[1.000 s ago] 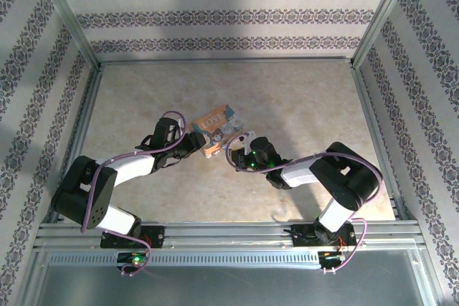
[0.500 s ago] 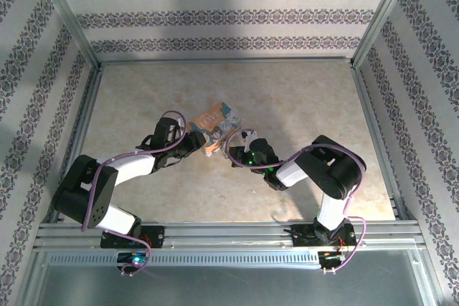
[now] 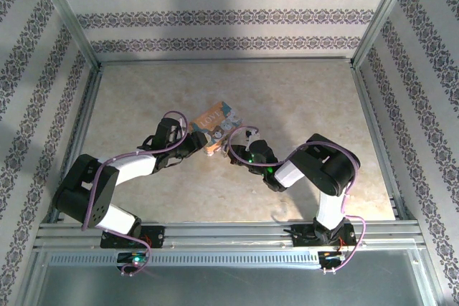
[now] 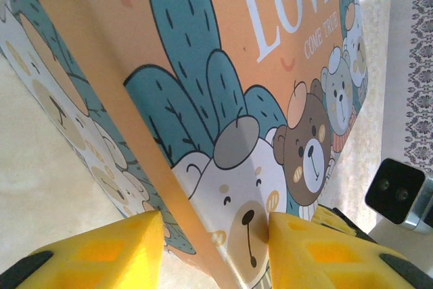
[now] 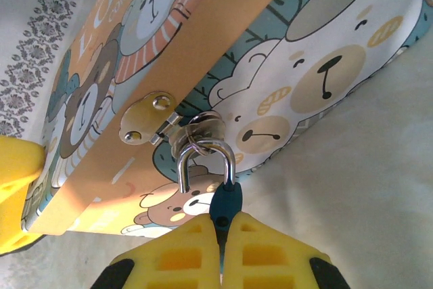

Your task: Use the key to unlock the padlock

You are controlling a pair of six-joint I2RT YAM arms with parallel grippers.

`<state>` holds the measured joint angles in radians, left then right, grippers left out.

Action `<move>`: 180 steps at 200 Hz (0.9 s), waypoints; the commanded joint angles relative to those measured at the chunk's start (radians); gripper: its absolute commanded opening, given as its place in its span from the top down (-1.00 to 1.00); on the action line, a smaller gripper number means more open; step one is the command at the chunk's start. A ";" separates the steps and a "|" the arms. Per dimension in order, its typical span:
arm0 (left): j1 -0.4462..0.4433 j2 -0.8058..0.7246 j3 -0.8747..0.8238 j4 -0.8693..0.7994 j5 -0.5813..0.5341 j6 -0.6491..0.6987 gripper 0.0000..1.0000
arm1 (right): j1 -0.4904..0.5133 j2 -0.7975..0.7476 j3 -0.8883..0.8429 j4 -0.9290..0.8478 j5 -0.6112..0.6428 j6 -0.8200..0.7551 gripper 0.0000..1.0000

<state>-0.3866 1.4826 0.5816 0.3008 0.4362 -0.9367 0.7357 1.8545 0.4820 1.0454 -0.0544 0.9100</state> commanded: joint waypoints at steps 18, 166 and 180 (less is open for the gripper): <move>-0.024 0.038 -0.019 -0.075 -0.005 0.000 0.13 | -0.004 0.003 0.006 0.105 0.073 0.078 1.00; -0.024 0.017 -0.014 -0.088 0.003 0.020 0.02 | -0.052 0.003 0.046 0.117 0.115 0.160 1.00; -0.025 0.018 -0.014 -0.086 0.004 0.021 0.01 | -0.054 0.005 0.060 0.113 0.114 0.161 1.00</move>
<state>-0.3931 1.4910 0.5816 0.3077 0.4404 -0.9360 0.6899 1.8599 0.5060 1.0996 0.0303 1.0531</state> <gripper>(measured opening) 0.491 0.050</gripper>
